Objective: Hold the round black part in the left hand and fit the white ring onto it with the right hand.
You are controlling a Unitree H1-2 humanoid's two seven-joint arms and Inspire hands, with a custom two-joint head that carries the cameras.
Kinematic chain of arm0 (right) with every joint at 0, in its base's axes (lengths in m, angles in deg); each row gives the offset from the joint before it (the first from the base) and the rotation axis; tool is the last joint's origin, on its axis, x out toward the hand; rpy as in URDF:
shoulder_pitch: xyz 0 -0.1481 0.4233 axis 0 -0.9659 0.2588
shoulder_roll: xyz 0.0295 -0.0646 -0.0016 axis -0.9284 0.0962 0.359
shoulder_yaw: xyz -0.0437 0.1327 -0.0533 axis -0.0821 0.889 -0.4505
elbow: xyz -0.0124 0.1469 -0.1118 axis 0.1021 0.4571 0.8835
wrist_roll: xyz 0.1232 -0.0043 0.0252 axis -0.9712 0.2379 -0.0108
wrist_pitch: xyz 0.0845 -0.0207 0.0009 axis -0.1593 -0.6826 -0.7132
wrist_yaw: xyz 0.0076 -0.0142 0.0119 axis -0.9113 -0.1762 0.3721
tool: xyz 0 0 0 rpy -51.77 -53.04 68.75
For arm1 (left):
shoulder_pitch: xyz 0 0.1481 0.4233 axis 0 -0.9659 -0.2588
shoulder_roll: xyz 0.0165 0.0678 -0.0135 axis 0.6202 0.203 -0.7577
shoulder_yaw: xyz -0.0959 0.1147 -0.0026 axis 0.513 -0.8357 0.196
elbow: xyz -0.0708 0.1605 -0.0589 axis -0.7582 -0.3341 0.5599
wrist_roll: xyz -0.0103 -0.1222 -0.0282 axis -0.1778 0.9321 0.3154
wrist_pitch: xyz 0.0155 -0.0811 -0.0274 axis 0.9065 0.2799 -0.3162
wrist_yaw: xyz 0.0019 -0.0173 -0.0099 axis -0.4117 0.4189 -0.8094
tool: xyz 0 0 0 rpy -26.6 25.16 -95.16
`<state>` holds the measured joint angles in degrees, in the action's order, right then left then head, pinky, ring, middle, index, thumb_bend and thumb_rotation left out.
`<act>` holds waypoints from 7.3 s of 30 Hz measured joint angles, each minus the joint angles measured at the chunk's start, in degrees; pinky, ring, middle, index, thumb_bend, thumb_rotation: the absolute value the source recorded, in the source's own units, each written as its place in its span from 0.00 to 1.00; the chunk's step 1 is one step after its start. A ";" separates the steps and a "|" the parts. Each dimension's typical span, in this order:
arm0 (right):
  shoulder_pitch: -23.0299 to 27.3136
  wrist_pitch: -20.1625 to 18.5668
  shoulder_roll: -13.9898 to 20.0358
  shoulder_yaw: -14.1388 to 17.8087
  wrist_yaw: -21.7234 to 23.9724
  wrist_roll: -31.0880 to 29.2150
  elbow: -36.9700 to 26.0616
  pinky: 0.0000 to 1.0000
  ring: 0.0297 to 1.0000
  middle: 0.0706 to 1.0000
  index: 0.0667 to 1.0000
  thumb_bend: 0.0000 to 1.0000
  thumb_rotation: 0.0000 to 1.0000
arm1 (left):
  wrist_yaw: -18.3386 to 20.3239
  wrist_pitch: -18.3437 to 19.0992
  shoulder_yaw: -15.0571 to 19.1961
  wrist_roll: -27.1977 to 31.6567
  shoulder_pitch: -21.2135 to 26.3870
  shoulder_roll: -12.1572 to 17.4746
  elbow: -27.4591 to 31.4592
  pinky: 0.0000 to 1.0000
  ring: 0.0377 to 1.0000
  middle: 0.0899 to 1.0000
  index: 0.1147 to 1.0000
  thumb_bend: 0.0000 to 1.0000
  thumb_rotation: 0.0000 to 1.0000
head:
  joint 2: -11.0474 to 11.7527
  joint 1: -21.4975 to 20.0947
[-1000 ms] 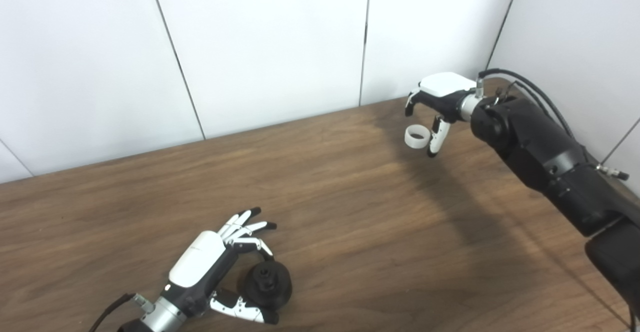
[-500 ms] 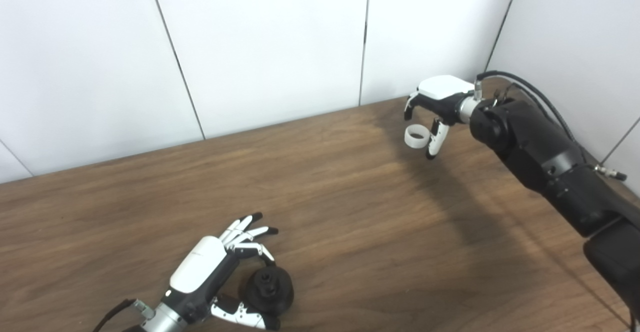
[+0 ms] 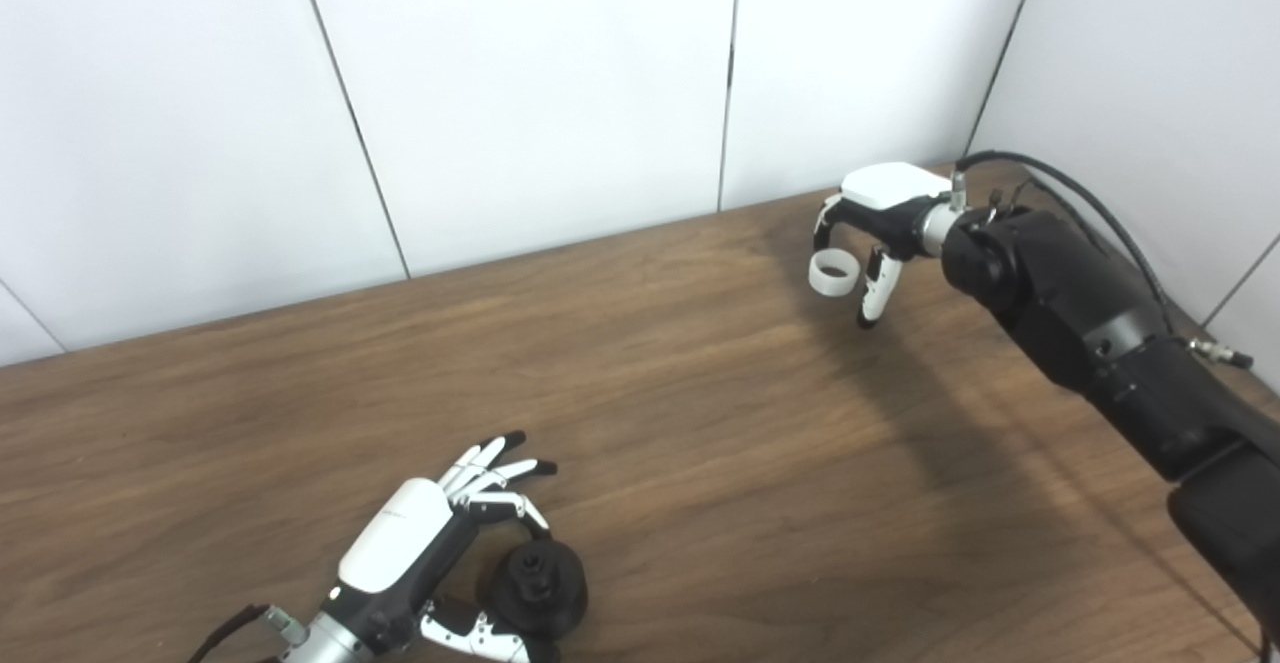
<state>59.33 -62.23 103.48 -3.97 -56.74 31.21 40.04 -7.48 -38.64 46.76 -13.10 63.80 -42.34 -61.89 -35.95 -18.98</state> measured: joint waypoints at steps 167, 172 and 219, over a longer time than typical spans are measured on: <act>1.65 3.00 -3.86 -2.56 -5.38 0.08 1.00 1.00 0.97 0.85 0.55 0.97 0.11 | 3.69 0.23 4.87 0.47 -2.58 -1.60 1.94 1.00 1.00 0.86 0.42 0.52 0.05 | -1.49 1.23; 1.65 3.00 -3.91 -2.40 -5.41 0.07 1.13 1.00 0.98 0.85 0.56 0.96 0.13 | 3.69 0.23 4.85 0.50 -2.58 -1.60 1.94 1.00 1.00 0.86 0.42 0.52 0.05 | -1.23 1.23; 0.79 2.12 -1.91 -0.76 -5.33 -0.57 1.96 1.00 0.99 0.86 0.57 0.97 0.10 | 3.68 0.23 4.69 0.99 -2.57 -1.47 1.93 1.00 1.00 0.86 0.42 0.52 0.05 | -1.32 0.79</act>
<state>60.12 -60.11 101.57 -4.74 -62.06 30.64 42.01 -3.80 -38.41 51.46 -12.10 61.23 -43.81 -59.96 -37.27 -18.19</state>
